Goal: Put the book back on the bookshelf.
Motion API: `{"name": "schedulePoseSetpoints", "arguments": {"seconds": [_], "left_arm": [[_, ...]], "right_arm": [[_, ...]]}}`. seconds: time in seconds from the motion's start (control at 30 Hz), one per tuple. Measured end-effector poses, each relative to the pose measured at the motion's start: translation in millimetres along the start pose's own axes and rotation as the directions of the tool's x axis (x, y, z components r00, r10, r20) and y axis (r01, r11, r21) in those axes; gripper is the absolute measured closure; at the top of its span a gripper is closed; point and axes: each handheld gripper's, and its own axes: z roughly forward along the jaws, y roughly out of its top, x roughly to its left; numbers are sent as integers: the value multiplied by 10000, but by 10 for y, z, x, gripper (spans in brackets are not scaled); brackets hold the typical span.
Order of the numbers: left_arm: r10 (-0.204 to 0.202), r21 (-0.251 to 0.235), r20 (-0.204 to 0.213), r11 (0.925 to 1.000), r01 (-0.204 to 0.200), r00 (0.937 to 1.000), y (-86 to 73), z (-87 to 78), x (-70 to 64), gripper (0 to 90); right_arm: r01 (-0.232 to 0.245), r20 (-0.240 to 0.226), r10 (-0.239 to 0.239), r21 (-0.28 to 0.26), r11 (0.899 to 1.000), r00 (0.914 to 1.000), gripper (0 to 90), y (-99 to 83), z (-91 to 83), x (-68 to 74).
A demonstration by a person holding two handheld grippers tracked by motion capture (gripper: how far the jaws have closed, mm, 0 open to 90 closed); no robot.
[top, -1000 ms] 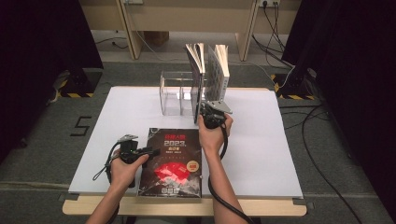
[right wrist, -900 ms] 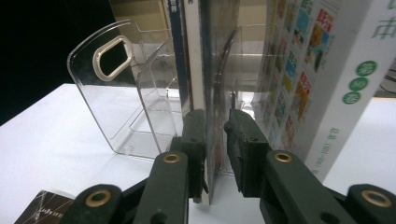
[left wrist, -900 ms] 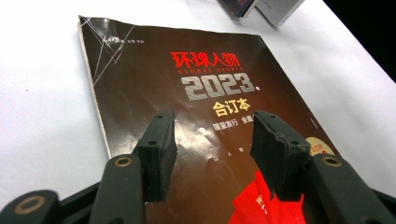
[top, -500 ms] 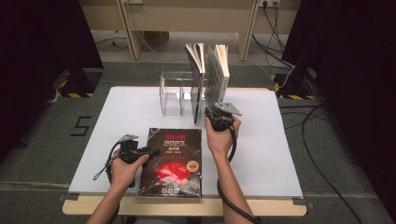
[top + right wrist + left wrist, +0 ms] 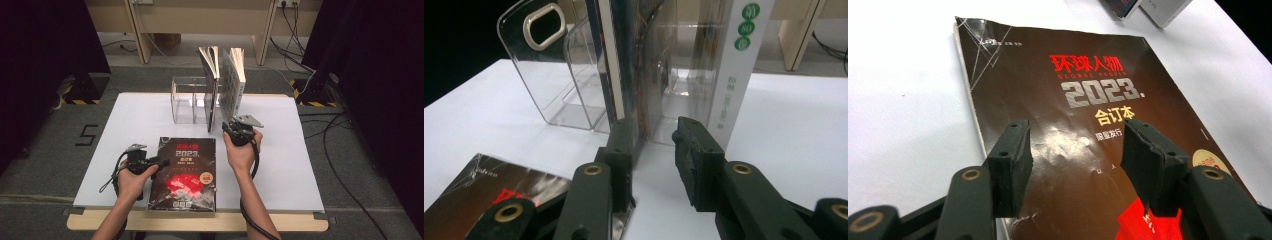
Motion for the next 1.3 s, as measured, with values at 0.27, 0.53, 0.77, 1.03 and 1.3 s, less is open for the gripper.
{"name": "schedulePoseSetpoints", "arguments": {"seconds": [0.27, 0.53, 0.77, 1.03, 1.3], "left_arm": [[-108, 155, -94, 9998, 109, 9999, 3, 6, 43, 448], [-229, 204, -376, 9995, 236, 9990, 9, -7, 127, 463], [-493, 411, -462, 9978, 513, 9977, -17, -11, 190, 475], [-640, 659, -545, 9955, 676, 9965, -35, -27, 219, 485], [-689, 918, -500, 9931, 733, 9964, -61, 5, 212, 492]], "right_arm": [[-3, -139, 14, 745, 9972, 9999, 663, -80, -39, -73], [-91, -774, 260, 2115, 9773, 9967, 658, -176, -8, -90], [20, -1035, 312, 3065, 9519, 9941, 654, -296, 54, -77], [238, -1421, 343, 3877, 9215, 9893, 649, -406, 101, 10], [358, -1753, 494, 4520, 8913, 9833, 637, -488, 128, 55]]}}
